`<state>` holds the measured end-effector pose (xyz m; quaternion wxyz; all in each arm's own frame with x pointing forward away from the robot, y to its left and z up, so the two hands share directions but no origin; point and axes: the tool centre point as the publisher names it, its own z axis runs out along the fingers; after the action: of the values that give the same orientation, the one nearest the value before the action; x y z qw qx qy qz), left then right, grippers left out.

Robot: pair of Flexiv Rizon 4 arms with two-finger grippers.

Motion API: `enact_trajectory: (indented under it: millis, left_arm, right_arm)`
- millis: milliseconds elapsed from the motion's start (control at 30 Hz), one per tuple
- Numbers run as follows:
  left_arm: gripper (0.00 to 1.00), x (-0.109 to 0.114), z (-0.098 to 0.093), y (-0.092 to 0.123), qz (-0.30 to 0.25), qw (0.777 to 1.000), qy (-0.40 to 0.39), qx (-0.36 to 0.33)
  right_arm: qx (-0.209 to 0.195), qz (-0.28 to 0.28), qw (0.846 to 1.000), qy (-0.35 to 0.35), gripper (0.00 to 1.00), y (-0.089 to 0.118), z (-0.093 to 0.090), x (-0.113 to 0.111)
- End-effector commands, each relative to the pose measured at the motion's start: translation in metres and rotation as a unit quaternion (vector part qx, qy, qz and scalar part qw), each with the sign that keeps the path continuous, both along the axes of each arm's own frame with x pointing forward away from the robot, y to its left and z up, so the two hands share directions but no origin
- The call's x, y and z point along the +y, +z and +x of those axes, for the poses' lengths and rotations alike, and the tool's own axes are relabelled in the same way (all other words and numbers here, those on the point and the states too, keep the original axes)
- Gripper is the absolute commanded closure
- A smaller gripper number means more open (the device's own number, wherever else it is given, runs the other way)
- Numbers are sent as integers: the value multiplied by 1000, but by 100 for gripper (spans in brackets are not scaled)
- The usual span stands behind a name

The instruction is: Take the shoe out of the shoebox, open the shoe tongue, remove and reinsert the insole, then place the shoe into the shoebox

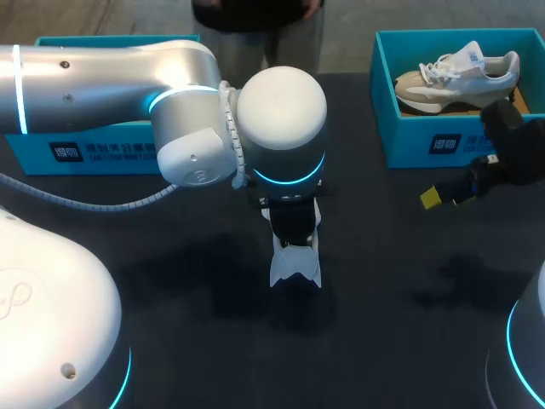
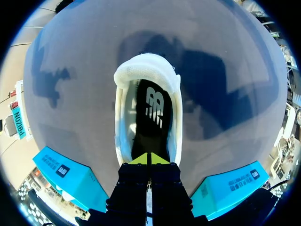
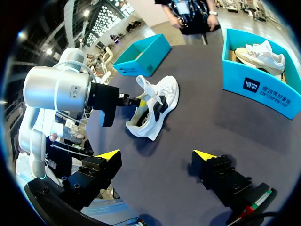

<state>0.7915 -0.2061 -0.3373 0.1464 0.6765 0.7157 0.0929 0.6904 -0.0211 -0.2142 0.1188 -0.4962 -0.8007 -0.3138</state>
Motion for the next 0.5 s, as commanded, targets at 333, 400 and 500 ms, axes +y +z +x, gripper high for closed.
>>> enact_trajectory:
  millis: [333,400,500]
  left_arm:
    - [0,3,3,-3,8,1000,-10,18]
    - [0,3,2,-4,7,1000,-10,22]
    - [0,2,2,-4,9,1000,-12,26]
  right_arm:
    - [1,-1,1000,-1,0,0,0,0]
    - [1,-1,1000,-1,0,0,0,0]
    - [1,-1,1000,-1,0,0,0,0]
